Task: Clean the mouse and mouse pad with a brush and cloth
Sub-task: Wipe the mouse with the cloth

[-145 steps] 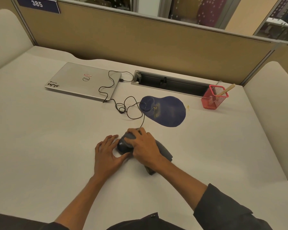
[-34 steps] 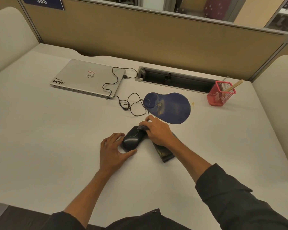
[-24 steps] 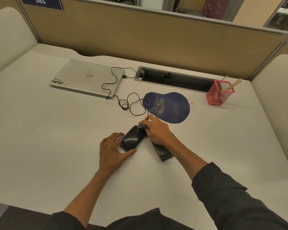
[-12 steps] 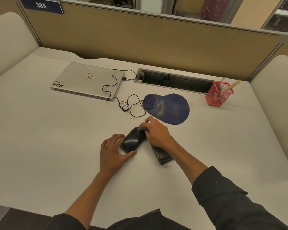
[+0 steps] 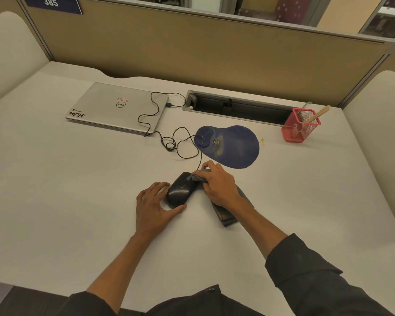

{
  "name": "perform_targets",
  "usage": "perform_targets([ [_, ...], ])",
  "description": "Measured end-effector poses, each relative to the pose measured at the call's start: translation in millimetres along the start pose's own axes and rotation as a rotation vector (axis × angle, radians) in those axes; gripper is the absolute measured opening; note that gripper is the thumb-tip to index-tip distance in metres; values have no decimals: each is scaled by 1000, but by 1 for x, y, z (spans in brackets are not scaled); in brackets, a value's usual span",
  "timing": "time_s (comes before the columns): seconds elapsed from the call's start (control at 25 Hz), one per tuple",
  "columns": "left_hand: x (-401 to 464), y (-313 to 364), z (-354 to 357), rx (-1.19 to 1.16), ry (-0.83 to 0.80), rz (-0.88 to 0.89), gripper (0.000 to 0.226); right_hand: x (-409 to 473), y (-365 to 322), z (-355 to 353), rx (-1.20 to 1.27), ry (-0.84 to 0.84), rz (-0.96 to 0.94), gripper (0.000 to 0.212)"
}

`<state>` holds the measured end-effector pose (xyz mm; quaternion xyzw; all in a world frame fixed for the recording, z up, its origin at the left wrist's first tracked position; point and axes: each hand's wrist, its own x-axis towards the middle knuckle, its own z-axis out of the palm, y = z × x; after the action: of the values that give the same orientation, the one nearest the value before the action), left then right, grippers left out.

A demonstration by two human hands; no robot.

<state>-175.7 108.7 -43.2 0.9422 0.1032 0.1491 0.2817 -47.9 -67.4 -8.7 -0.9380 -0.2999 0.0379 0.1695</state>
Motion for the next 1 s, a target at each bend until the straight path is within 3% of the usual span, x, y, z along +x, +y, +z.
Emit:
perform_targets([
  [0.64, -2, 1, -1, -3, 20, 8, 71, 0, -10, -6, -48, -46, -47, 36],
  [0.8, 0, 1, 0, -2, 13, 12, 69, -8, -10, -5, -59, -42, 28, 40],
  [1.0, 0, -1, 2, 4, 20, 19, 70, -21, -20, 1, -28, -16, -47, 39],
])
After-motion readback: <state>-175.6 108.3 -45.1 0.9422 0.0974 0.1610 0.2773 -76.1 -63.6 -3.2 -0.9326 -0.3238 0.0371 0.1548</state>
